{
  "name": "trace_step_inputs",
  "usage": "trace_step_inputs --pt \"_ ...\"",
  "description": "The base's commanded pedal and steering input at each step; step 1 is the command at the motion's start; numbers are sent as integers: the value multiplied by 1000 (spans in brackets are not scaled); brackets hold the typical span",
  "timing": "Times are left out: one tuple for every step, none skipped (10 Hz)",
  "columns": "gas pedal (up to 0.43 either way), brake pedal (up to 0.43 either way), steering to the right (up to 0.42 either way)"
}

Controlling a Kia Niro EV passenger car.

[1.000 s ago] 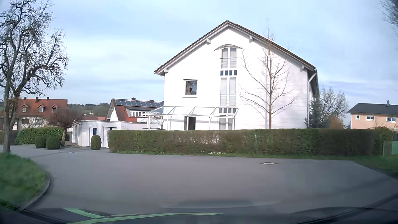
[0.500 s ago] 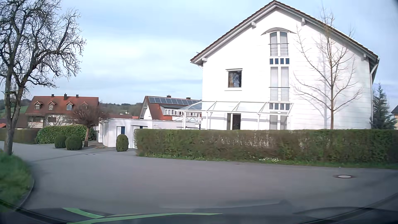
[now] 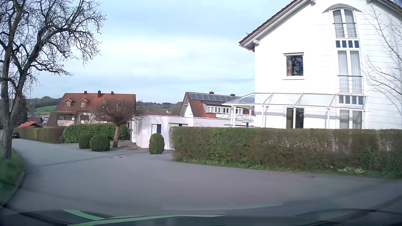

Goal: Follow the waypoints while adhering to traffic rules and regulations

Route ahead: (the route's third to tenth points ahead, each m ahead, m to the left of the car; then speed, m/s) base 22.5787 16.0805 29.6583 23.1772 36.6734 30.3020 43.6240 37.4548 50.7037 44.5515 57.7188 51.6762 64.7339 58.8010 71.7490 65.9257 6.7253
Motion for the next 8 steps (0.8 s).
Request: trace_step_inputs --pt "0 0 -237" --pt "0 0 -238" --pt "0 0 -239" --pt "0 0 -243" --pt "0 0 -245" --pt "0 0 -247" --pt "0 0 -248" --pt "0 0 -248"
